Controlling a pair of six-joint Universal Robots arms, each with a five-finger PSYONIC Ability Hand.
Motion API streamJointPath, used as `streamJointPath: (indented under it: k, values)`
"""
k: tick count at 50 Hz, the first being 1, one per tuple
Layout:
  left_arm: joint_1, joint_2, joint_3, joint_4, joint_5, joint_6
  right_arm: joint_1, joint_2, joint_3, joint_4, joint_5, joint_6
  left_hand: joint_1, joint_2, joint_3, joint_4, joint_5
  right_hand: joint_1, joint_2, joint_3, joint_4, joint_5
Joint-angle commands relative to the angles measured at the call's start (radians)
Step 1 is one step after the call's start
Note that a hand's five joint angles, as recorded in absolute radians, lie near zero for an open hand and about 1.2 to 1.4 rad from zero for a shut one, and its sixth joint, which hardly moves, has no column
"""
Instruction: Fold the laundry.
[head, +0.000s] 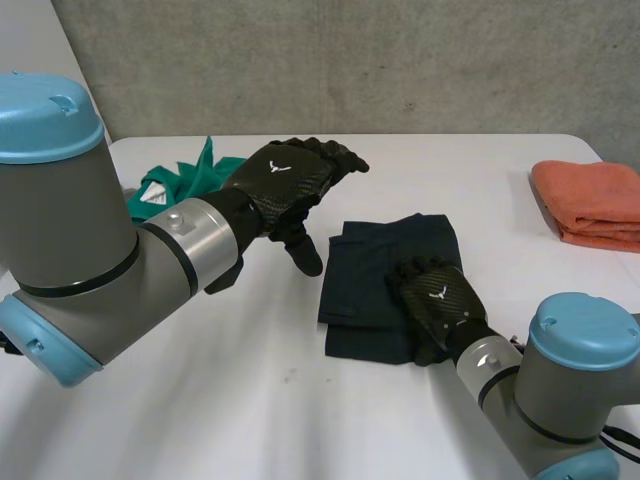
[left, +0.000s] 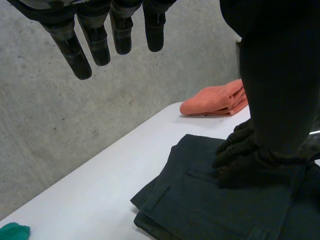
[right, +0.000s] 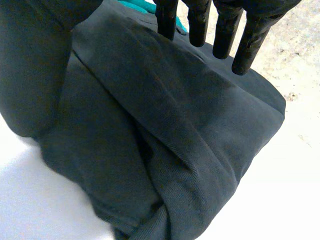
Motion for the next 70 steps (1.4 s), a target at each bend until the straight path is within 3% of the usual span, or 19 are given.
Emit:
streamJointPath:
  k: [1,14,18,19,22,28,32,40,43,48,59,70]
  values:
    - [-0.002,0.0,0.001,0.002,0.001,0.002,0.0,0.068,-0.07,-0.038,0.007,-0.012,0.0,0.014,0.009,0.013,-0.013,0.004,-0.028,0.009,-0.066,-0.063]
    - [-0.002,0.0,-0.002,0.002,-0.002,-0.001,0.01,0.159,-0.265,-0.024,0.016,-0.002,0.0,0.014,0.01,0.013,-0.013,0.14,0.108,0.145,0.07,0.073]
    - [-0.002,0.0,-0.003,0.0,-0.002,-0.001,0.011,0.195,-0.33,-0.016,0.016,-0.003,0.0,0.014,0.01,0.013,-0.013,0.48,0.448,0.485,0.41,0.413]
    - [-0.003,-0.002,-0.003,0.0,-0.002,-0.001,0.01,0.205,-0.357,-0.01,0.013,-0.002,0.0,0.014,0.01,0.013,-0.013,0.836,0.804,0.841,0.766,0.769]
    - [-0.003,-0.002,-0.006,0.0,-0.002,-0.001,0.004,0.211,-0.391,-0.004,0.007,0.001,-0.003,0.012,0.007,0.011,-0.016,1.225,1.193,1.23,1.155,1.158]
    - [-0.005,0.001,-0.013,0.0,-0.002,-0.001,-0.01,0.196,-0.41,0.03,-0.002,-0.005,0.0,0.014,0.01,0.013,-0.013,1.226,1.194,1.231,1.156,1.159]
    - [-0.002,0.009,-0.014,0.002,-0.002,-0.001,-0.096,0.177,-0.419,0.082,-0.042,-0.009,-0.003,0.012,0.007,0.01,-0.016,1.226,1.194,1.231,1.156,1.159]
    - [0.001,0.009,-0.014,0.002,-0.002,-0.001,-0.323,0.165,-0.521,0.099,-0.355,-0.062,-0.003,0.012,0.007,0.01,-0.016,1.226,1.194,1.231,1.156,1.159]
    - [0.001,0.009,-0.014,0.002,-0.002,-0.001,-0.36,0.177,-0.604,0.091,-0.392,-0.052,0.0,0.014,0.01,0.013,-0.013,1.226,1.194,1.231,1.156,1.159]
    - [0.001,0.009,-0.016,0.002,-0.004,-0.001,-0.429,0.244,-0.817,0.026,-0.401,0.052,0.0,0.014,0.009,0.013,-0.013,1.226,1.194,1.231,1.156,1.159]
    - [0.001,0.013,-0.016,0.002,-0.004,-0.003,-0.598,0.409,-1.087,-0.143,-0.435,0.331,0.0,0.014,0.01,0.013,-0.013,1.226,1.194,1.231,1.156,1.159]
    - [-0.002,0.013,-0.016,0.002,-0.004,-0.003,-0.734,0.649,-1.272,-0.159,-0.607,0.357,0.0,0.014,0.01,0.013,-0.013,1.226,1.194,1.231,1.156,1.159]
